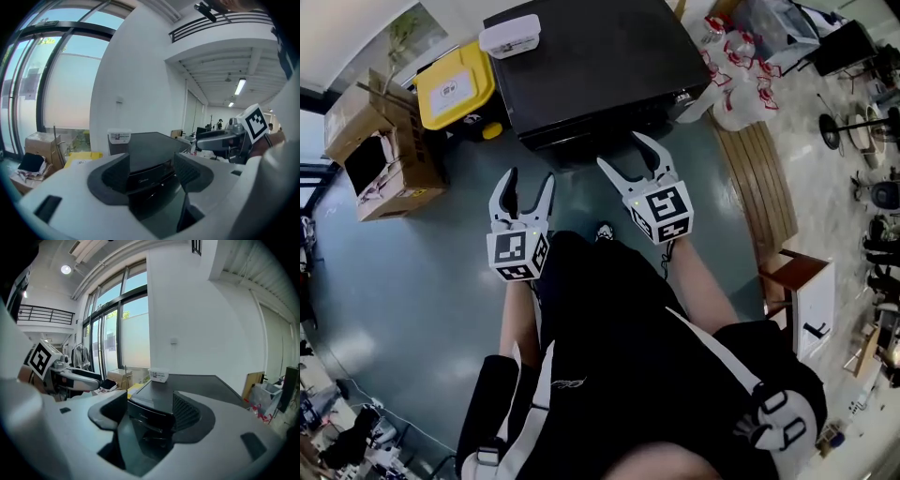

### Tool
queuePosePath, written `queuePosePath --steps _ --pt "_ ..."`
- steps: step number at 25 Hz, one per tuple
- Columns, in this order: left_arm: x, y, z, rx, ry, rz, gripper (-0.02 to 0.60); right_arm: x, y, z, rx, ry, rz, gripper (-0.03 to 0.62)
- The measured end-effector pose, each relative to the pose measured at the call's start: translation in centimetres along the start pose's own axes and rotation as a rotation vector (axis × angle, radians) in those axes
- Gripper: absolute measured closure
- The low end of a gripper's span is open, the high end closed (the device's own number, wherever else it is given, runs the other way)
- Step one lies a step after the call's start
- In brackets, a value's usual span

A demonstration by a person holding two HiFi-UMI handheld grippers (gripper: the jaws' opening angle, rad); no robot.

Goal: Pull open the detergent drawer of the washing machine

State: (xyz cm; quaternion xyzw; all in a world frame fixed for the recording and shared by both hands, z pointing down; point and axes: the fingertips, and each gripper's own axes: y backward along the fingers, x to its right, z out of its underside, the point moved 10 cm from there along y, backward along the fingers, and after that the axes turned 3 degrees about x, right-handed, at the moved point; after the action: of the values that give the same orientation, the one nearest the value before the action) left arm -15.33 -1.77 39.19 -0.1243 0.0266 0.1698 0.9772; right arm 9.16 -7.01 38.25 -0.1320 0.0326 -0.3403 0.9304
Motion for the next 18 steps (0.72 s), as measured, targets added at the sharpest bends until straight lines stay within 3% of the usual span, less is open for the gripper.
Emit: queuePosePath --steps 3,8,18 --pt "-0.5 -1.6 1.9 -0.045 -0.026 -0.008 0.287 0.7 -1.5 1.1 -0.036 -0.006 -0.014 0.292" --pt "-2.2 -3.9 4.9 -0.084 0.082 -0.009 0.287 1.3 -4.0 3.7 -0.091 -0.019 -0.036 0.292" --pt "-5.6 -8.3 11.4 -0.227 0.151 -0.001 0.287 1.8 -9.4 11.1 -0.263 -0.126 -0.067 0.295"
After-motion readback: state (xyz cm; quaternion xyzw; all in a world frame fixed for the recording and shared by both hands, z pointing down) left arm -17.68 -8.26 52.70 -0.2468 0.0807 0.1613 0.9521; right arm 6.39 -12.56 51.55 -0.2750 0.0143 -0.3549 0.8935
